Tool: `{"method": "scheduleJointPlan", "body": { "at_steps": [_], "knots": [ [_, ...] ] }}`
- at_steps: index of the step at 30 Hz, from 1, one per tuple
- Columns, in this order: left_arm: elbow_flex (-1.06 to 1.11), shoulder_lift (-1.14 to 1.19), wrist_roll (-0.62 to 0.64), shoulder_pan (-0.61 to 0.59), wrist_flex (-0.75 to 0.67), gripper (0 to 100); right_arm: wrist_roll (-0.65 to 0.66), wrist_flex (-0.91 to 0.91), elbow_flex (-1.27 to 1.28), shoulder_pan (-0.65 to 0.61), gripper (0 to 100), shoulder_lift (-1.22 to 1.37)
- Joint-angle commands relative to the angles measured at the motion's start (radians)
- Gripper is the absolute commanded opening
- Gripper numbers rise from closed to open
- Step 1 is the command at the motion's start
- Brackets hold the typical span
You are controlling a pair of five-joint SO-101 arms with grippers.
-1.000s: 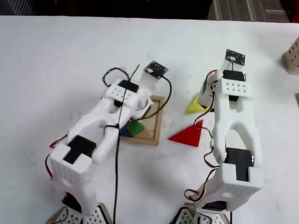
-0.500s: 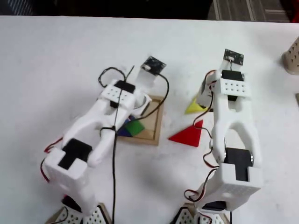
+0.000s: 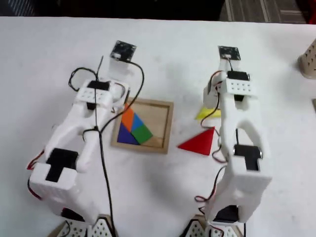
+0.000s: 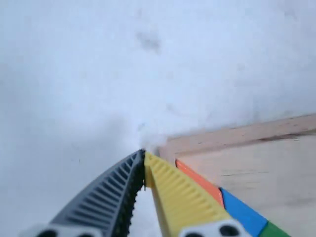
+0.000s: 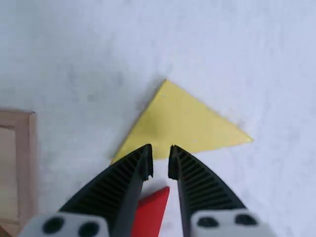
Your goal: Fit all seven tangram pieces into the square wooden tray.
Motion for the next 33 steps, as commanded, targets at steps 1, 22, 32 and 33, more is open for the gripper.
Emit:
{"method": "scheduleJointPlan", "body": {
  "at_steps": [1, 22, 32, 33],
  "knots": [
    [-0.008, -0.068, 0.0, -0.021, -0.029, 2, 0.015, -0.015, -0.203, 0.084, 6.3, 0.13],
    [-0.006, -0.067, -0.008, -0.022, -0.041, 2, 0.172, 0.186, -0.061, 0.111, 1.7, 0.147],
    [-0.008, -0.053, -0.008, -0.022, -0.051, 2, 0.091, -0.007, 0.296, 0.041, 7.2, -0.271],
    [-0.015, -0.039, -0.008, -0.022, -0.051, 2, 0.08, -0.005, 0.279, 0.022, 10.4, -0.269]
  ]
}}
